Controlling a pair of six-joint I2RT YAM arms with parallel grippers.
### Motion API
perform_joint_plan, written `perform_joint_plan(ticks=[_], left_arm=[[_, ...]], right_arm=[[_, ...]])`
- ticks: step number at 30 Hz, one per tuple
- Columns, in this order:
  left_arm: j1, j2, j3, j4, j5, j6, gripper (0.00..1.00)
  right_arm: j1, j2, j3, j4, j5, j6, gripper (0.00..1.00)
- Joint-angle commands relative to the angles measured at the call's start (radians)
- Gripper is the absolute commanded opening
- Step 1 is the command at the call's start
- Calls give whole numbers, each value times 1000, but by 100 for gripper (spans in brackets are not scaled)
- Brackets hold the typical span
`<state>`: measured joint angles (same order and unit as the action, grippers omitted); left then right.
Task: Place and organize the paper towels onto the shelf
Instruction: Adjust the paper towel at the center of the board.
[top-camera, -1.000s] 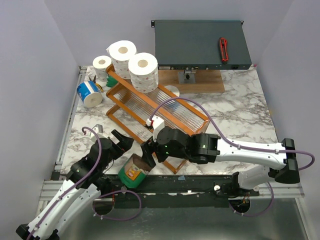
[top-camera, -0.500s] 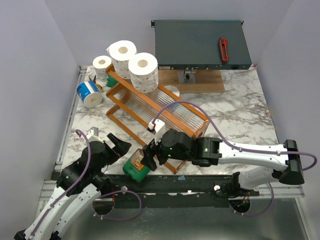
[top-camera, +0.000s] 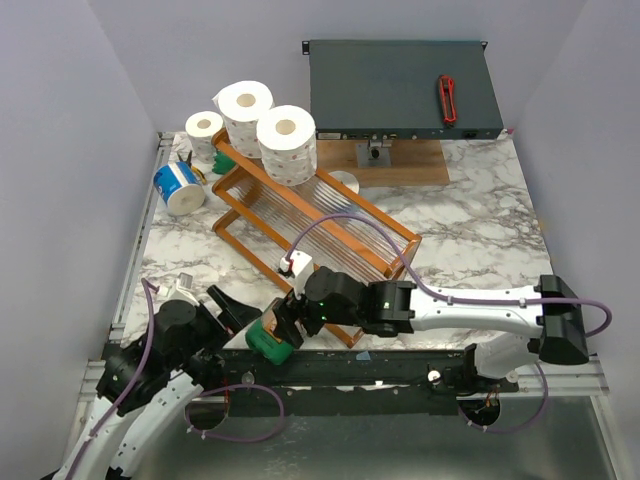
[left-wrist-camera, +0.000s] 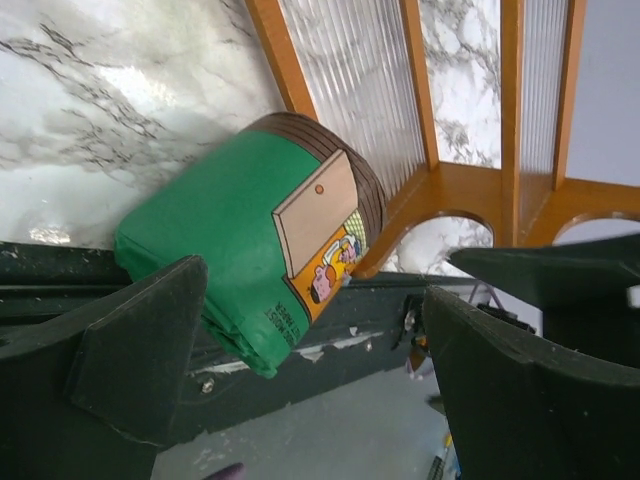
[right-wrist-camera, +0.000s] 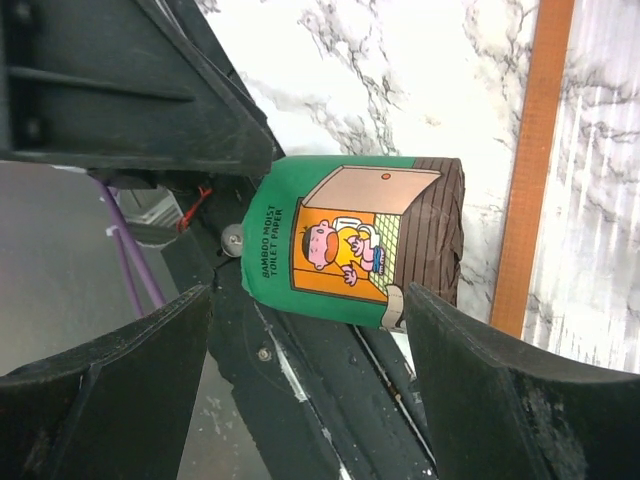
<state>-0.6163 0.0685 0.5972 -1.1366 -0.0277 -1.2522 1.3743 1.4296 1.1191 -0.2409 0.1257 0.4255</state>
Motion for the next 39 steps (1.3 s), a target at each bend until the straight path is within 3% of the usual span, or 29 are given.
perform_joint_plan(ticks=[1,12,19,25,31,39], left_arm=[[4,22,3,-75,163,-14,99],[4,4,-105,-5,287,-27,99],[3,8,-157,44,307,-16,99],[4,28,-158,115,269,3,99],[4,85,-175,201,263,28,99],[4,175,-172,282,242,71,99]], right_arm=[[3,54,-18,65,-31,-23,80],[3,161,-44,101,24,-29,75],[3,184,-45,34,121,25,72],[3,54,-63,61,24,10,75],[3,-147,12,-41,-13,-4,78],[3,-344,90,-263,205,-36,78]])
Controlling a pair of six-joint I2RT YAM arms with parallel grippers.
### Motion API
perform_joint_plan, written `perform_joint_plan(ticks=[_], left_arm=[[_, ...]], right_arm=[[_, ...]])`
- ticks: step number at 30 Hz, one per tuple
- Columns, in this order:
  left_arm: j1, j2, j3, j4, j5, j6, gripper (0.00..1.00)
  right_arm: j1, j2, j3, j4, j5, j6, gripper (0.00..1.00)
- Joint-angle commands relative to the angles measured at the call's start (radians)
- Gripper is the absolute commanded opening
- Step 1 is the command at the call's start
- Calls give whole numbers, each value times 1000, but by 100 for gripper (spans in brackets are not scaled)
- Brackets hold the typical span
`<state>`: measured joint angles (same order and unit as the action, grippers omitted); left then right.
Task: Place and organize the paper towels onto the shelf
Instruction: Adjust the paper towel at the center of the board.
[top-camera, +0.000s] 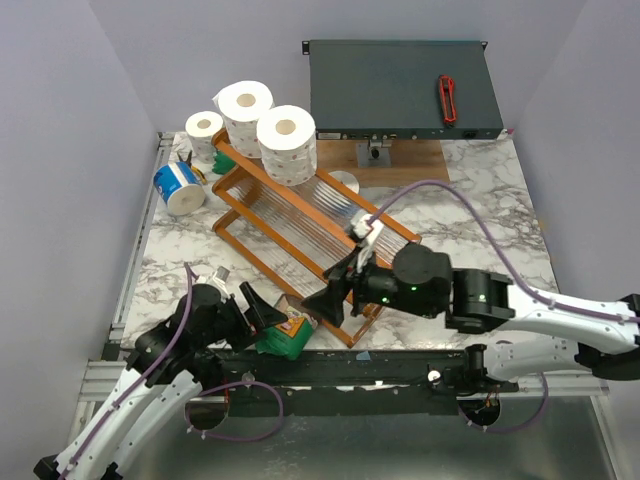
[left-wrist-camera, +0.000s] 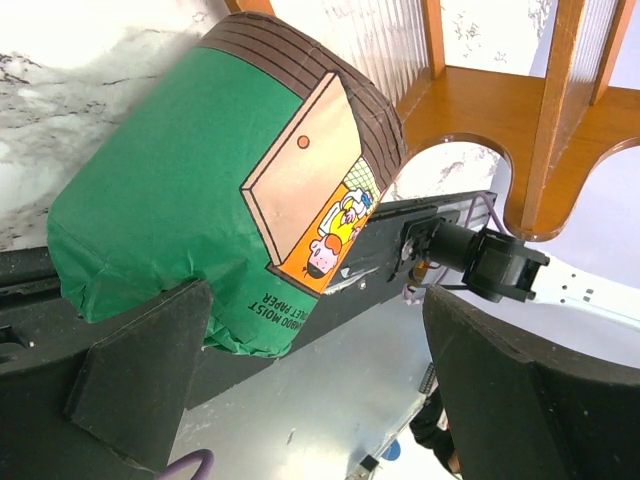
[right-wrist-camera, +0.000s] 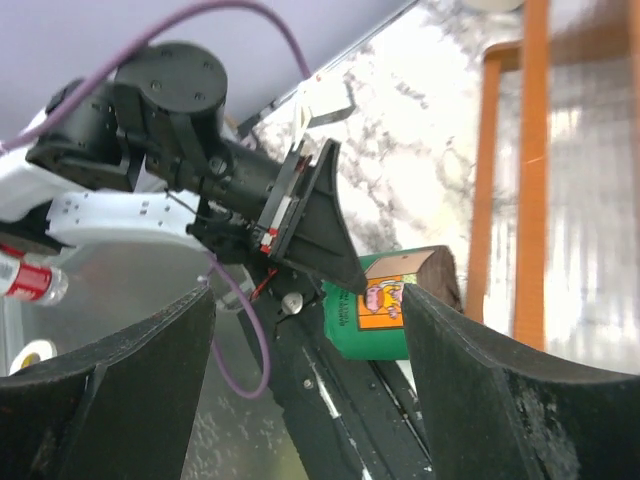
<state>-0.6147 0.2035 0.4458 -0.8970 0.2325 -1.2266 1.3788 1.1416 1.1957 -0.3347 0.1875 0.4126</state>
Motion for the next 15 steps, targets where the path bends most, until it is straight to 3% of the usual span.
perform_joint_plan(ticks=[1,8,15], left_arm=[[2,48,-23,51,-19,48,99],[2,86,-24,83,-36,67,98],[3,146,-38,148,-26,81,99]], right_arm=[[-1,-73,6,-192,177,-15,77],[-1,-229,-121,-193,353,50,78],[-2,-223,-143,-237,437,55,78]])
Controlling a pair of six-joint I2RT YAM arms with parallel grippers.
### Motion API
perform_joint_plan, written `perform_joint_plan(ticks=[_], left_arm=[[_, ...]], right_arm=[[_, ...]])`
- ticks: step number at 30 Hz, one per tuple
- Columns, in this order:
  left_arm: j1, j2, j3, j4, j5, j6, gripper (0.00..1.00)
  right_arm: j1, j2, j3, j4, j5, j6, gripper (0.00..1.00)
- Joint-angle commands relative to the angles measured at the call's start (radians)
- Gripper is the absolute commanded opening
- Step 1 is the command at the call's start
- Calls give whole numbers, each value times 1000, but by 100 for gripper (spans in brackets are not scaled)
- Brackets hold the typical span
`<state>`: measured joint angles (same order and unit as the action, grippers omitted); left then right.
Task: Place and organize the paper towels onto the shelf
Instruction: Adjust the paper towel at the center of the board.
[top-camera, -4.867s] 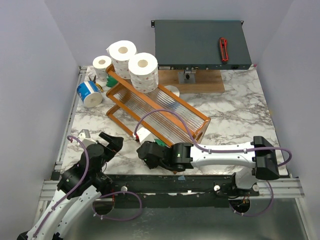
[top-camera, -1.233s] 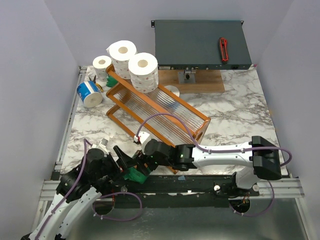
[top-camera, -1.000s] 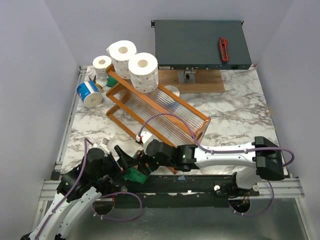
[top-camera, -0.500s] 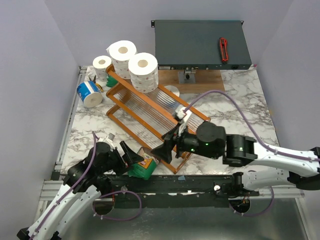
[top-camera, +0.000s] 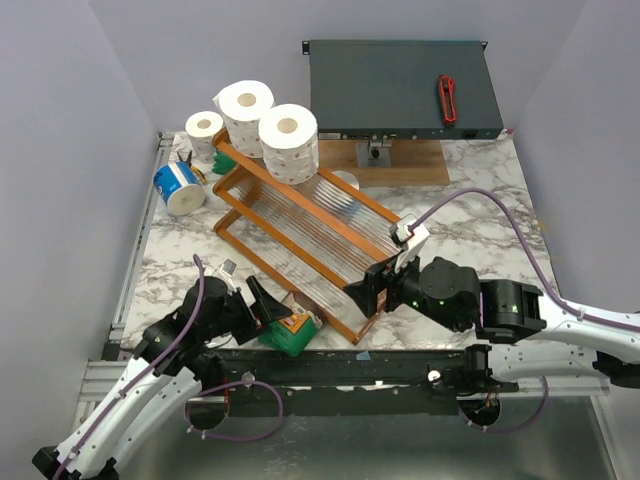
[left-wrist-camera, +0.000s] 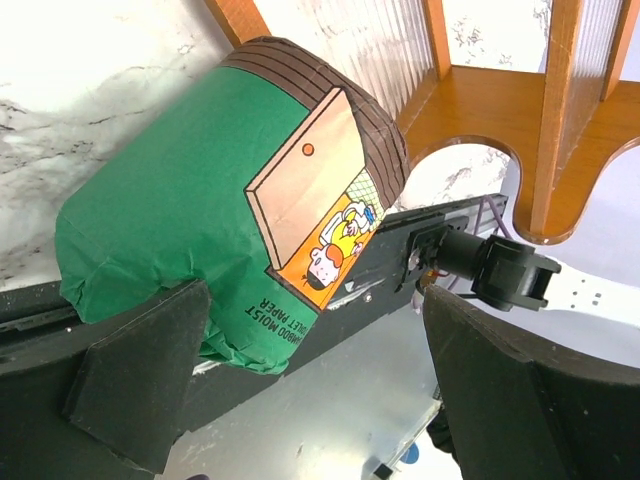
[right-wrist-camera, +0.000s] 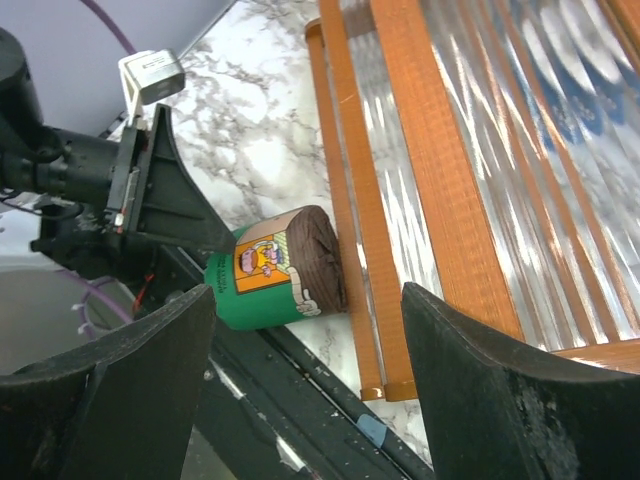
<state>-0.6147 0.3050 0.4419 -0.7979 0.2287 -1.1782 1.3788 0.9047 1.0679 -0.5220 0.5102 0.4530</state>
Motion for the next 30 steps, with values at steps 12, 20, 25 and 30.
perform_joint_plan(ticks=[12,20,25,30], left_arm=[[3,165,-51,211,-9,50,99],[3,266,-44,325,-5,58,99],[3,337,-28,389,-6,61,98],[3,371,21,348,-41,92,99]], right_arm=[[-3,-30,-46,-117,337,77,84],[-4,-14,-61,-133,337,107,85],[-4,-9,-69,-102,297,92,86],[-4,-6,-86,11,98,2,86]])
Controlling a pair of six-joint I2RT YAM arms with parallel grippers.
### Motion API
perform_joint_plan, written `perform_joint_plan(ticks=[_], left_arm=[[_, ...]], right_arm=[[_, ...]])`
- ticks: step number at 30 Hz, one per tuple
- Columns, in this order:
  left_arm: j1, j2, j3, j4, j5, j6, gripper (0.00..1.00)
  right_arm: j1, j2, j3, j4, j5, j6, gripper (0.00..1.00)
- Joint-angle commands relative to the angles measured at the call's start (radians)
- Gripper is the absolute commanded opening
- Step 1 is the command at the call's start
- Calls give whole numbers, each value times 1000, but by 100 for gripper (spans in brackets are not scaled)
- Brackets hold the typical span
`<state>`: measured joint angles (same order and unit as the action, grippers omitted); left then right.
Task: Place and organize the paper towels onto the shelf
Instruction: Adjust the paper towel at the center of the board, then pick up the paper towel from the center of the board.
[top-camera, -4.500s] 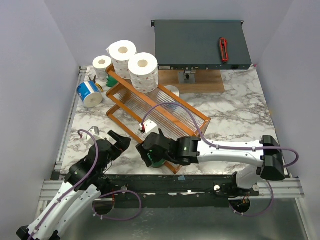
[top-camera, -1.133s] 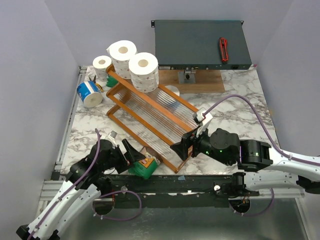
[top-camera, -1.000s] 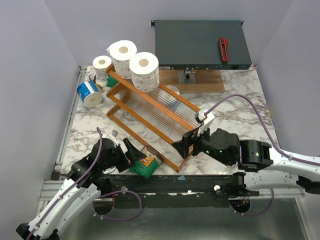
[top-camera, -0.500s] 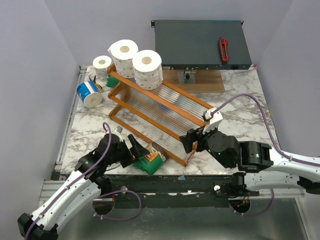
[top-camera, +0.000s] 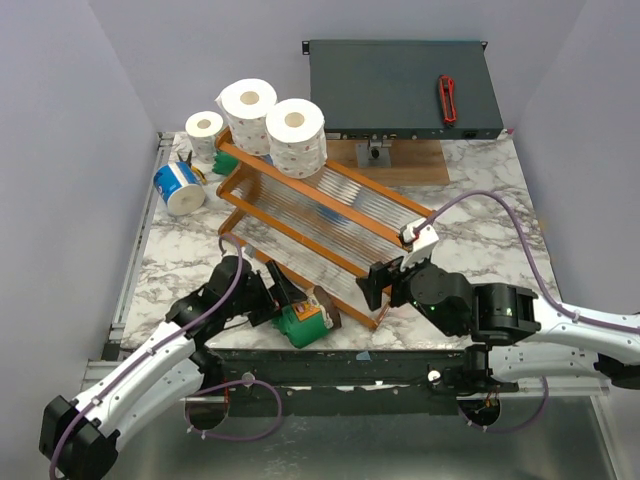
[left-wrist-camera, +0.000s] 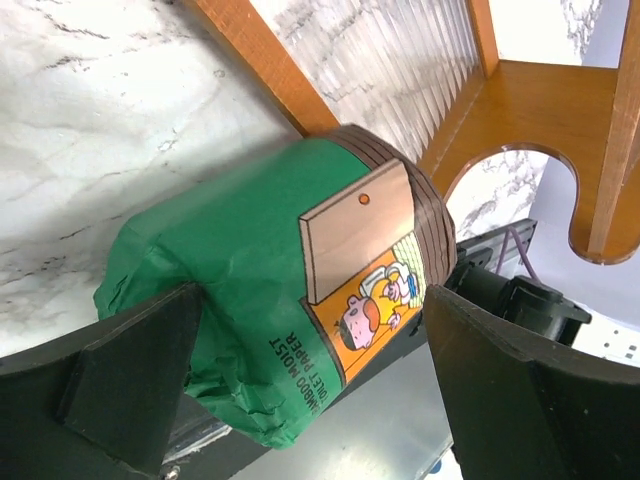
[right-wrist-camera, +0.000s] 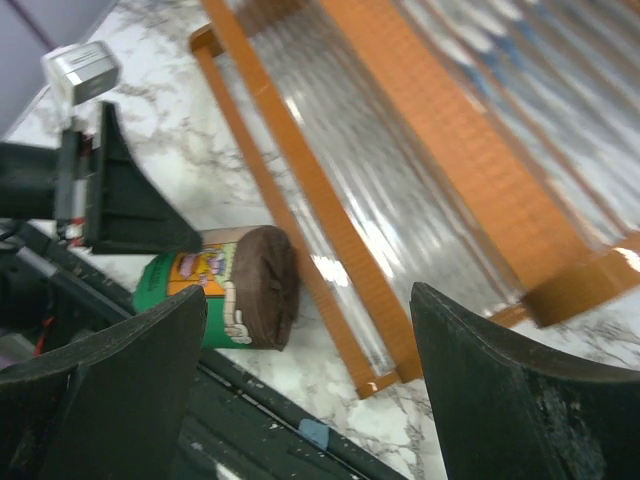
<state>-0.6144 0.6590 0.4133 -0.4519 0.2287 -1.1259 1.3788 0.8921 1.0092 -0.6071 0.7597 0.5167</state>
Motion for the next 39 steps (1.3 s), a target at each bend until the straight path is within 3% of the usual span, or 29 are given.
perform_joint_plan(ticks=[1,10,17,27,39], left_arm=[[2,5,60,-18,-63,48,99],[7,-265,73,-250,-198,76,99],[8,-361,33,-337,-55,112,98],[9,-373,-141,-101,249,91,99],[8,-447,-268,72,295,-10,99]], right_arm=[[-3,17,-32,127,-206,-71,86],[-1,171,-110,371,-447,-64,86],[-2,262,-154,449,-535,-49,79],[-1,379,-185,508,-591,-30,73],[-1,416,-216,508,-568,-18,72]])
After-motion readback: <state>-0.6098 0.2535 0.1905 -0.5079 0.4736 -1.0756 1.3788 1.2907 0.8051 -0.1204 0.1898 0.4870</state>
